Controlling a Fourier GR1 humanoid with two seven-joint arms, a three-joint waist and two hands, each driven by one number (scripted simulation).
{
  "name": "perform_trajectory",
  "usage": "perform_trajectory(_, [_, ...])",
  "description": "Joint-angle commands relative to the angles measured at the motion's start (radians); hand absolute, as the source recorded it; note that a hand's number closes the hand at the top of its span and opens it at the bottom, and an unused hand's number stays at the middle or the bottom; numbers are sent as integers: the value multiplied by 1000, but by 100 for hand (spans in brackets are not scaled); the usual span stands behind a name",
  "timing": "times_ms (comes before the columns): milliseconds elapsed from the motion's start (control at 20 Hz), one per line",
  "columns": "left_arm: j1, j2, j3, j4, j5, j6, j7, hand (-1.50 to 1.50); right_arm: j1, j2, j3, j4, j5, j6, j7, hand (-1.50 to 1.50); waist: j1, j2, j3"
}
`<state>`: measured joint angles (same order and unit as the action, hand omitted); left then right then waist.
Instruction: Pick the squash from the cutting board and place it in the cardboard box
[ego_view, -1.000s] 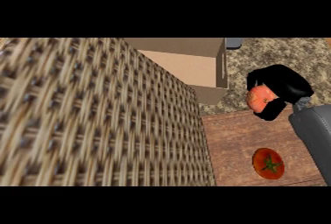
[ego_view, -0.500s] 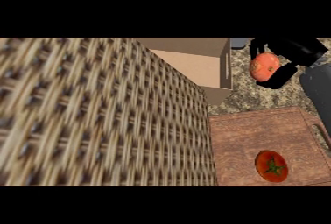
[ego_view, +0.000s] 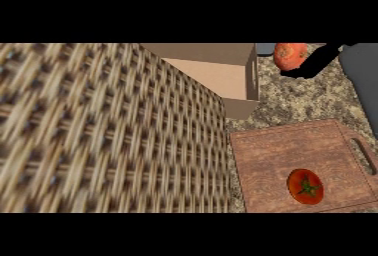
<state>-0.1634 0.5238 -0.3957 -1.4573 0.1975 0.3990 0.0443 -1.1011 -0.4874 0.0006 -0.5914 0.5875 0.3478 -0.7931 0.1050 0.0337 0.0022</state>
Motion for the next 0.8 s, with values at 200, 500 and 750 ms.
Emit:
perform_trajectory(200, [48,-7,18,-26,1,5,0,0,-200,69,-19,144,-63,138,-79,150,-32,-17,-2])
perform_trajectory(500, [20,-23,35,24,-20,3,-8,0,-330,179,-4,258,-32,51,18,150,-31,-7,-3])
perform_trajectory(750, [-23,-27,43,28,-24,-16,51,0,-406,293,4,312,-17,8,108,150,-43,-11,-3])
